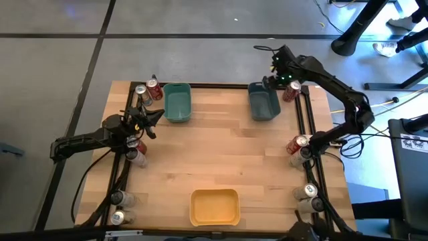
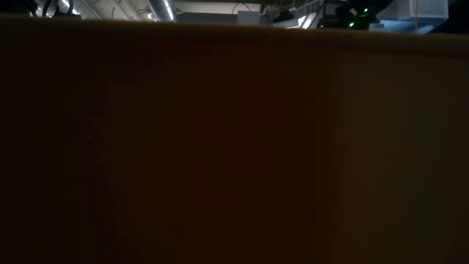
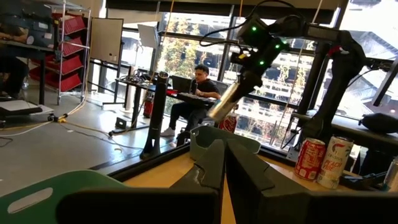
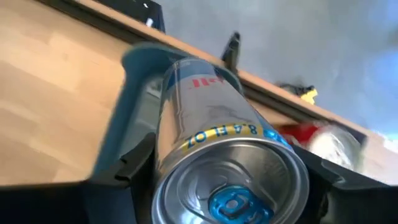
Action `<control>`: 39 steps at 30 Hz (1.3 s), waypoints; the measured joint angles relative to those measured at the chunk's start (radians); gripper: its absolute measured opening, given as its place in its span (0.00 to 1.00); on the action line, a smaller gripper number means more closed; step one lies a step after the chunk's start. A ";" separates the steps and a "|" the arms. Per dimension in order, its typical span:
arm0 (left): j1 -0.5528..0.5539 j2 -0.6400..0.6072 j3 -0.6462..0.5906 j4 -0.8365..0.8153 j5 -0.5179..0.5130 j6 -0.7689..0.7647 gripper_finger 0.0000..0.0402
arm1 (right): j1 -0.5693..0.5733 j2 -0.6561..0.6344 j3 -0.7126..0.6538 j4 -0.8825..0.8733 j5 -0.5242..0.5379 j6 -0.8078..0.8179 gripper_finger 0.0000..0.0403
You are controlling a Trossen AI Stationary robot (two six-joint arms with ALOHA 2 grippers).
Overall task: Sort soda cans
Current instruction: Put the top right blue soda can into the blue bin
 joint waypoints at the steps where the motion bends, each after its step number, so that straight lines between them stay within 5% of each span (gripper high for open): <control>1: 0.000 0.000 0.000 0.000 0.000 -0.001 0.02 | 0.000 0.012 0.000 0.016 -0.001 0.000 0.60; 14: 0.000 0.000 0.000 -0.001 0.000 0.019 0.02 | -0.008 0.191 -0.001 0.010 -0.044 0.008 0.60; 39: 0.000 0.000 0.000 -0.002 0.000 0.000 0.02 | -0.027 0.290 0.000 0.025 0.008 -0.046 0.65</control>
